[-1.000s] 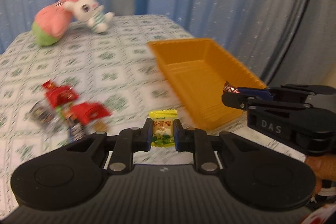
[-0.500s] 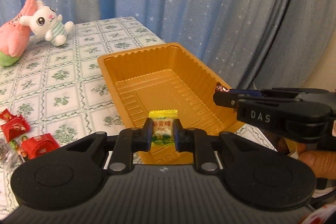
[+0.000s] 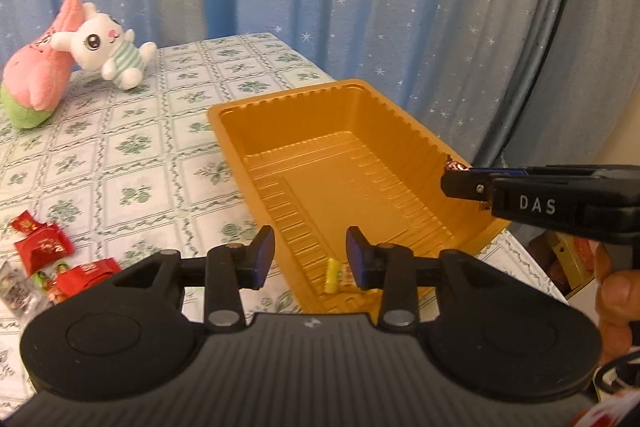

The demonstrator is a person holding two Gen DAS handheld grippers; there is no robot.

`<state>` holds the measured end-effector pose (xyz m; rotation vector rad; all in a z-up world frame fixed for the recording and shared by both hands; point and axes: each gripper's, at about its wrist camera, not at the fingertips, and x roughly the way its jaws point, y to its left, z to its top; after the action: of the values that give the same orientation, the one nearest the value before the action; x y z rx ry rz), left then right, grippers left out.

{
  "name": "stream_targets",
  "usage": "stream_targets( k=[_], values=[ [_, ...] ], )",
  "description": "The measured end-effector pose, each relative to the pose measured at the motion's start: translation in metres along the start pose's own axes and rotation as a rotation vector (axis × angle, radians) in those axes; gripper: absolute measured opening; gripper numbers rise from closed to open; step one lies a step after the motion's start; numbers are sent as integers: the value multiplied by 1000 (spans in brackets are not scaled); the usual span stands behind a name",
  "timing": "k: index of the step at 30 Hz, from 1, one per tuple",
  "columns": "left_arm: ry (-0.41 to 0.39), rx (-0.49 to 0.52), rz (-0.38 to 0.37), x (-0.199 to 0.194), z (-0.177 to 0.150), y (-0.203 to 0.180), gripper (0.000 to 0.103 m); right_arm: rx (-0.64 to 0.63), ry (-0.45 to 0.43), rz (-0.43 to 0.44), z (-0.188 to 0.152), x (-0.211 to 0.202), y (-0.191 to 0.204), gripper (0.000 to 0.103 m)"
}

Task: Organize snacks
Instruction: 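Carry both candies over the orange tray and open both tools, then withdraw both tools from the tray back toward the candies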

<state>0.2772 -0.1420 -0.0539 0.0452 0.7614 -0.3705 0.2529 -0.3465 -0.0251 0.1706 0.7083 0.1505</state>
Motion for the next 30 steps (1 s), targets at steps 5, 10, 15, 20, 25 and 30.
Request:
stream_targets(
  k=[5, 10, 15, 20, 25, 30],
  values=[
    [-5, -22, 14, -11, -5, 7, 58, 55, 14, 45, 1, 6, -5, 21],
    [7, -47, 36, -22, -16, 14, 65, 111, 10, 51, 3, 1, -11, 51],
    [1, -76, 69, -44, -29, 21, 74, 147, 19, 27, -2, -19, -11, 51],
    [-14, -103, 90, -74, -42, 27, 77, 178, 20, 28, -17, -51, -1, 51],
    [-27, -116, 107, -108, -56, 32, 78, 162, 12, 25, -32, -84, 23, 52],
    [-44, -154, 121, -140, -70, 39, 81, 124, 11, 33, -48, -109, 53, 52]
  ],
)
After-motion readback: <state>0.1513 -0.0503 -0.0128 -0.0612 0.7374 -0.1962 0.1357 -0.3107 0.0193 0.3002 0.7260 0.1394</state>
